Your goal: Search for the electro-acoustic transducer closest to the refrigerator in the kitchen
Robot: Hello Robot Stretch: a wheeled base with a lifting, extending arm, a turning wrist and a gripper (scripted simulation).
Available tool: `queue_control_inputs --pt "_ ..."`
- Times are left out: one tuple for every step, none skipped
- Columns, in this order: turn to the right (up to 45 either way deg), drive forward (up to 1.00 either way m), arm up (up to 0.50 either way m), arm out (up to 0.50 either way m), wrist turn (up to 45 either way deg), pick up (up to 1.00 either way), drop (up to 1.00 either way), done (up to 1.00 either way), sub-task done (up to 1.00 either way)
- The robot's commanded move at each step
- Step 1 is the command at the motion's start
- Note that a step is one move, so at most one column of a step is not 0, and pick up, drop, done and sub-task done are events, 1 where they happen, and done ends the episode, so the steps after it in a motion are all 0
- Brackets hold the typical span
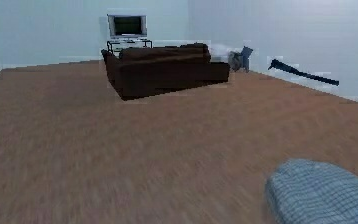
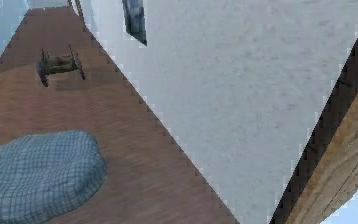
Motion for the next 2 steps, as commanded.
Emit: queue_control_inputs --pt "15.0 0.0 0.0 0.0 0.0 0.0 0.0 0.0 0.0" --pt "0.0 1.0 0.0 0.0 0.0 0.0 0.0 0.0 0.0"
